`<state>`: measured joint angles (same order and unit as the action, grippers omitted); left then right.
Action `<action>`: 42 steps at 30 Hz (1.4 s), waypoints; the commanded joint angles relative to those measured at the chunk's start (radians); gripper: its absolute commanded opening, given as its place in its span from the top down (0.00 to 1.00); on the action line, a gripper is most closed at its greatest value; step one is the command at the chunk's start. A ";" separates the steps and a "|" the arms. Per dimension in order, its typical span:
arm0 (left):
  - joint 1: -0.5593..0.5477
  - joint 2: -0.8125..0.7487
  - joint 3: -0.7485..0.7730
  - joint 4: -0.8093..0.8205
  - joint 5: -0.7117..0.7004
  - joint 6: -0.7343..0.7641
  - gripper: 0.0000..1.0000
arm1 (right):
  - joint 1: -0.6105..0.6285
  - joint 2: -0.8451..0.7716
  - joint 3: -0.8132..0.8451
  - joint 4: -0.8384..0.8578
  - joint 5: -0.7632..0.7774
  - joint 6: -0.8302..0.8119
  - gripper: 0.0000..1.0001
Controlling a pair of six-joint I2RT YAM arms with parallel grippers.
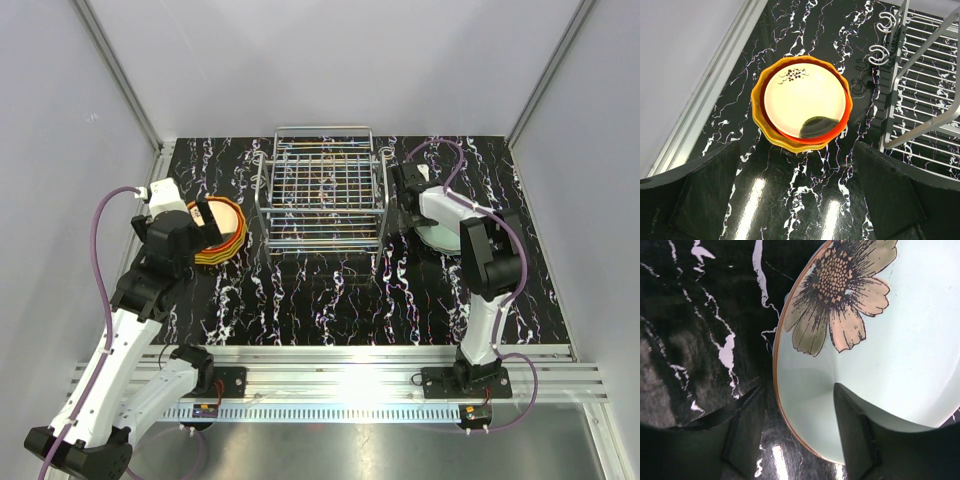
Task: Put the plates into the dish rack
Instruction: Grab a plate with the right arm
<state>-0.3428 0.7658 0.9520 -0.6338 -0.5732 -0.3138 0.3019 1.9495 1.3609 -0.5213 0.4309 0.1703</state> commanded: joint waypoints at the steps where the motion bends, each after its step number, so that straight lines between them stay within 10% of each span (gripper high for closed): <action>1: -0.002 -0.011 0.016 0.048 0.013 0.005 0.01 | 0.017 0.015 0.046 0.006 0.069 -0.011 0.39; 14: -0.002 -0.010 0.016 0.046 0.007 0.007 0.01 | 0.055 0.019 0.058 0.007 0.040 -0.008 0.90; 42: -0.002 -0.006 0.014 0.048 0.006 0.005 0.01 | 0.060 -0.170 0.029 -0.013 0.005 0.021 1.00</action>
<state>-0.3428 0.7658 0.9520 -0.6338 -0.5720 -0.3138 0.3511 1.8633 1.3861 -0.5529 0.4763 0.1444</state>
